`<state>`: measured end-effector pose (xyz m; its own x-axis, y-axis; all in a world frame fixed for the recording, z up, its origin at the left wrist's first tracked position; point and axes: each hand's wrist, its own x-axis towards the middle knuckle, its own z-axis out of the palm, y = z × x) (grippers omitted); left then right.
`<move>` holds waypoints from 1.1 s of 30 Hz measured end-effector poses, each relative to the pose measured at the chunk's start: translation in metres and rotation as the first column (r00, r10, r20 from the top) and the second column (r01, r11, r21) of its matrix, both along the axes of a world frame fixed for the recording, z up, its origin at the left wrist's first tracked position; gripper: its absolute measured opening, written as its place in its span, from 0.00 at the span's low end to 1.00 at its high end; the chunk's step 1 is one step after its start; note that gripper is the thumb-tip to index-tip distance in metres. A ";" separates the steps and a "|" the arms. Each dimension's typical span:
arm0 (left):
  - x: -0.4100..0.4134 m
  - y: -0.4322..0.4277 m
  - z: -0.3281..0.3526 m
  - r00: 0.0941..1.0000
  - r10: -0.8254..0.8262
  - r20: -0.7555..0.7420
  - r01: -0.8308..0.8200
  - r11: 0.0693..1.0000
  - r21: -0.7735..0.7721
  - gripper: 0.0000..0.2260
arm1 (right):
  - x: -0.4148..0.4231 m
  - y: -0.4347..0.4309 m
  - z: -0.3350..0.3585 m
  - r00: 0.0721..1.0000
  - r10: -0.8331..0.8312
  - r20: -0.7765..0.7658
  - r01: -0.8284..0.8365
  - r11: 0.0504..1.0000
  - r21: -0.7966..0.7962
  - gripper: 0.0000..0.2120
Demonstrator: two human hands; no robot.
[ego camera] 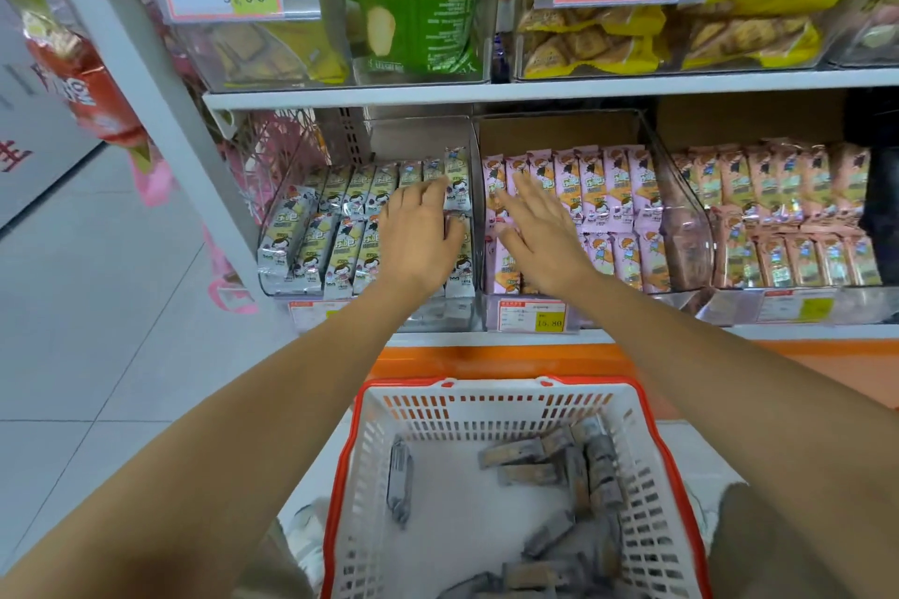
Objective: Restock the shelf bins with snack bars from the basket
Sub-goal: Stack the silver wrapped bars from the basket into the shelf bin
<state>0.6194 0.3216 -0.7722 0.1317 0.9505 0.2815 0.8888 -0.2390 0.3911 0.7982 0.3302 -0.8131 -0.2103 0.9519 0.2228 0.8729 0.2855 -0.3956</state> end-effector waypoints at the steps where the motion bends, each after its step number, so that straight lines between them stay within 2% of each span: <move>1: -0.001 -0.008 -0.002 1.000 -0.010 0.014 0.009 0.999 0.053 0.23 | 0.002 -0.005 0.002 0.999 -0.001 -0.051 0.003 0.999 0.032 0.24; 4: 0.002 -0.037 -0.009 0.998 -0.040 0.041 0.029 0.971 0.237 0.18 | 0.011 -0.034 0.012 0.986 0.032 -0.166 -0.004 0.985 0.171 0.21; 6: 0.008 -0.061 -0.016 0.992 -0.079 0.103 0.039 0.937 0.346 0.13 | 0.020 -0.061 0.015 0.982 0.080 -0.170 -0.026 0.954 0.300 0.19; 8: 0.018 -0.088 -0.028 0.979 -0.145 0.140 0.084 0.924 0.372 0.10 | 0.033 -0.090 0.008 0.984 0.096 -0.151 -0.034 0.930 0.366 0.17; 12: 0.042 -0.133 -0.077 0.964 -0.251 0.091 0.232 0.955 0.183 0.10 | 0.064 -0.147 -0.031 0.996 0.033 -0.083 -0.009 0.961 0.278 0.15; 16: 0.066 -0.167 -0.137 0.945 -0.318 0.076 0.326 0.930 -0.170 0.11 | 0.098 -0.189 -0.094 0.987 -0.140 0.083 0.140 0.990 0.001 0.19; 18: 0.080 -0.178 -0.158 0.942 -0.332 0.050 0.328 0.882 -0.338 0.13 | 0.113 -0.206 -0.123 0.964 -0.200 0.175 0.230 0.958 -0.172 0.24; 20: 0.095 -0.184 -0.175 0.941 -0.337 0.032 0.316 0.841 -0.439 0.16 | 0.123 -0.220 -0.145 0.949 -0.205 0.238 0.277 0.903 -0.328 0.30; 23: 0.119 -0.179 -0.197 0.952 -0.304 0.033 0.274 0.802 -0.530 0.21 | 0.130 -0.227 -0.169 0.947 -0.237 0.218 0.314 0.830 -0.462 0.35; 26: 0.141 -0.167 -0.219 0.962 -0.269 0.039 0.239 0.768 -0.594 0.25 | 0.128 -0.228 -0.189 0.953 -0.254 0.166 0.304 0.828 -0.471 0.37; 30: 0.163 -0.150 -0.245 0.964 -0.263 0.035 0.225 0.740 -0.634 0.29 | 0.124 -0.229 -0.211 0.947 -0.263 0.184 0.315 0.871 -0.377 0.37; 33: 0.172 -0.136 -0.261 0.964 -0.257 0.072 0.246 0.754 -0.609 0.31 | 0.124 -0.231 -0.219 0.950 -0.245 0.195 0.298 0.898 -0.324 0.35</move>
